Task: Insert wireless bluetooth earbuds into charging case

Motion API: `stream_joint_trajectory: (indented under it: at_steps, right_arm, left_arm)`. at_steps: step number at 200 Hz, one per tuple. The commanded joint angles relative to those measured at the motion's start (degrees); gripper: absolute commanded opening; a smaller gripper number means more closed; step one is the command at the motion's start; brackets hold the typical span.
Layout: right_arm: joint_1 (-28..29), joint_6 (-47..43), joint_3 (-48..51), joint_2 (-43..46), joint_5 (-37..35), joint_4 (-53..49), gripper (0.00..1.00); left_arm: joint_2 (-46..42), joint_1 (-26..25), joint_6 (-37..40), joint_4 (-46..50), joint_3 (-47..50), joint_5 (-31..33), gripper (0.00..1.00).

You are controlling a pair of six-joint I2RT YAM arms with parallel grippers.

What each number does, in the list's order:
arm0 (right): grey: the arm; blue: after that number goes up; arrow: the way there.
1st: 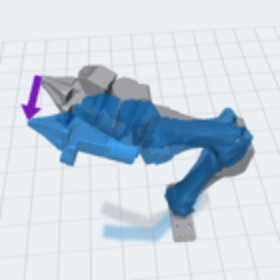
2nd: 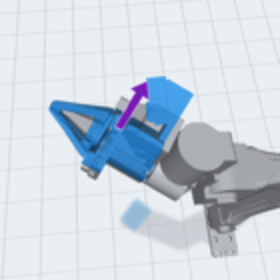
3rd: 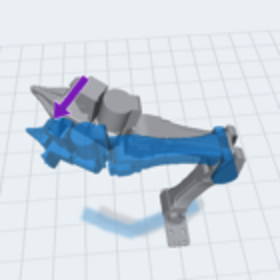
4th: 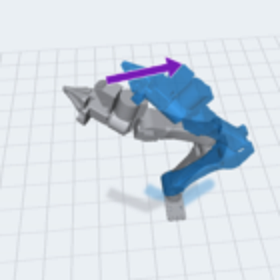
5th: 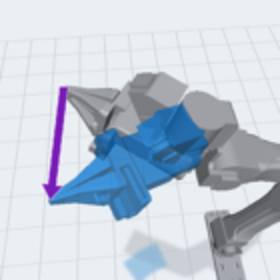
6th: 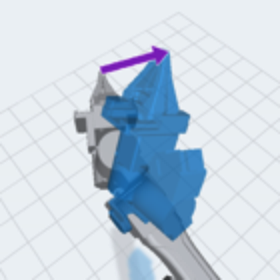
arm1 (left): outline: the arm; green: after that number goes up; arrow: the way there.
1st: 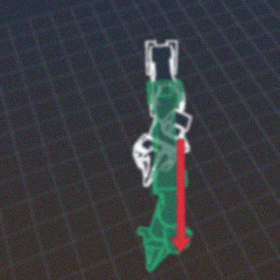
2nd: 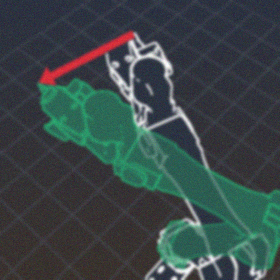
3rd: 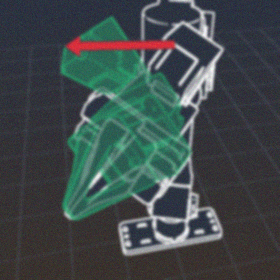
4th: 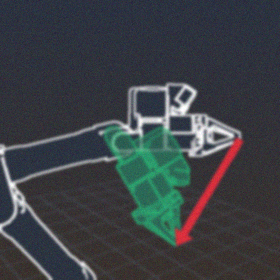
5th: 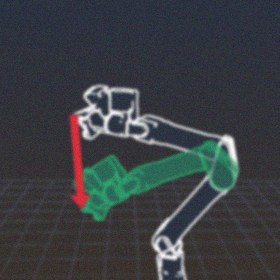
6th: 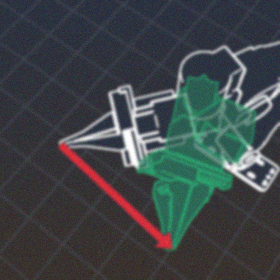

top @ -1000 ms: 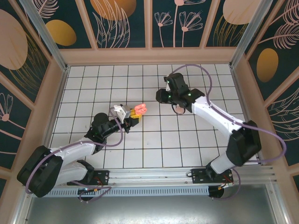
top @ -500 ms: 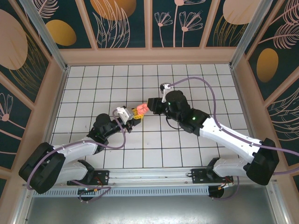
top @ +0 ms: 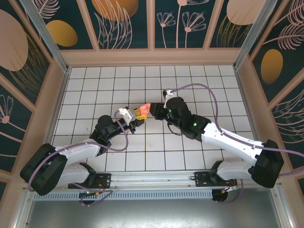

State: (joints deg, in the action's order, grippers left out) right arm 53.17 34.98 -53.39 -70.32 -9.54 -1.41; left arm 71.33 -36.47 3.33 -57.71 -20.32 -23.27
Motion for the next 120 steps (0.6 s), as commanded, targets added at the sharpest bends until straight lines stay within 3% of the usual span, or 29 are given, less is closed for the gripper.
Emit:
stream_joint_trajectory:
  at_steps: [1,120]
  right_arm:
    - [0.45,0.88,0.91,1.07,-2.87,1.99,0.25]
    - [0.99,-1.29,1.2,-0.17,0.76,2.06,0.25]
  left_arm:
    - [-0.23,-0.44,-1.04,-3.59,-1.84,0.65,0.17]
    - [-1.03,-0.65,-2.1,-4.18,-2.43,1.69,0.17]
